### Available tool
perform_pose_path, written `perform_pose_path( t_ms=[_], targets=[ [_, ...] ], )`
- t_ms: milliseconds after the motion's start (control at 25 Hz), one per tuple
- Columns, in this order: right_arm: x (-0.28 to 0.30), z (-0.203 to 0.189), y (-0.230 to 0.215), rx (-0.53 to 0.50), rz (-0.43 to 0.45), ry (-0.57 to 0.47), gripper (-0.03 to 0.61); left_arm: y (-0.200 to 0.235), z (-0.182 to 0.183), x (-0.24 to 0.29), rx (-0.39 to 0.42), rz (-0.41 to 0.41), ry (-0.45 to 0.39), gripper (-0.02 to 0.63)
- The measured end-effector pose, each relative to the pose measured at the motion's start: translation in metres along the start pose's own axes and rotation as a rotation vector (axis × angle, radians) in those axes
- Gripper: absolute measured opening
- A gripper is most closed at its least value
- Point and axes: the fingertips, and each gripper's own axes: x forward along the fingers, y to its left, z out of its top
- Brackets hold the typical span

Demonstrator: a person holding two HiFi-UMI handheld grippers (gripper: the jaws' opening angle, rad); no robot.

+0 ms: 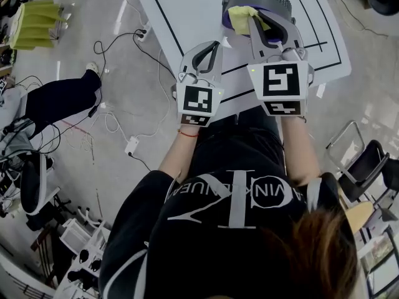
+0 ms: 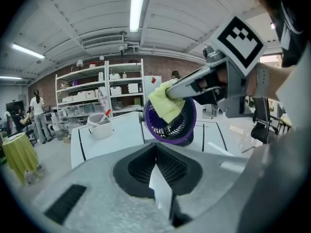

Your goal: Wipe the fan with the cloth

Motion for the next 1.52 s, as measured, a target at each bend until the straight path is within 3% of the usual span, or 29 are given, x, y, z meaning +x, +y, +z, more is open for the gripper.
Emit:
perform_pose_path(
  t_ms=[680,1520],
  targets=[
    [-0.051,0.003,-0.023,0.056,-0.069,-0.072,0.029,0.002,0.019,-0.024,0.004,0.044,-0.046,0.008],
    [-0.104,-0.027,-0.022,0.184,-0.052,-0.127,0.028,0.017,0.049,-0.076,-0.087,0.130,-0.232,0.008]
  ],
)
